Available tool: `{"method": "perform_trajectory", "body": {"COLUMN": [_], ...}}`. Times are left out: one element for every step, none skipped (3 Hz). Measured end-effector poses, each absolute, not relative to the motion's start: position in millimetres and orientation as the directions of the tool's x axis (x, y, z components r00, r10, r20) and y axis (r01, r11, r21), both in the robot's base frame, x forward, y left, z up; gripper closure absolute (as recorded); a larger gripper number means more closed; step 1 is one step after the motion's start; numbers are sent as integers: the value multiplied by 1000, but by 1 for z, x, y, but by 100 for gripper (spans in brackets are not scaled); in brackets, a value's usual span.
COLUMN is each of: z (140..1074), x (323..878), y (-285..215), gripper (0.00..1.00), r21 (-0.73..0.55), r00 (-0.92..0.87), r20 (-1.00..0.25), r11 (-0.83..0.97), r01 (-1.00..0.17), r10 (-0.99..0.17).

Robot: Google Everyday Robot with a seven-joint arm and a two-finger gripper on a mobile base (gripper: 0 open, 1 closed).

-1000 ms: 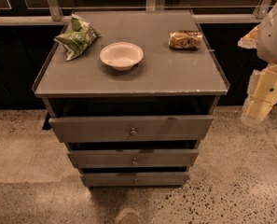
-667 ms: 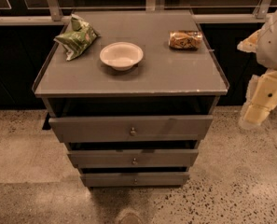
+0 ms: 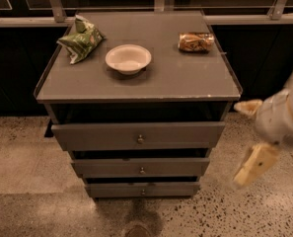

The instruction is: Open top drawer

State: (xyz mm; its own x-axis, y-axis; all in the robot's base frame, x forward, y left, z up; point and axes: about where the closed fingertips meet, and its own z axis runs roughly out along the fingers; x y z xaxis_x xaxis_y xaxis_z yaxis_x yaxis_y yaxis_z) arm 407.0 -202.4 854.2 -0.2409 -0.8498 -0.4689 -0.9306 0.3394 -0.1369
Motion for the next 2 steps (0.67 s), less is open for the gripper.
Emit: {"method": "perform_trajectory", "body": {"z": [767,757], "x": [413,432], "y": [-172,-172], "gripper": [19,42], "r21": [-21,-55], "r00": [-298,-302], "r20": [-578,-599], "r11": [379,415], "r01": [-925,-908], "r10": [-760,-742]}}
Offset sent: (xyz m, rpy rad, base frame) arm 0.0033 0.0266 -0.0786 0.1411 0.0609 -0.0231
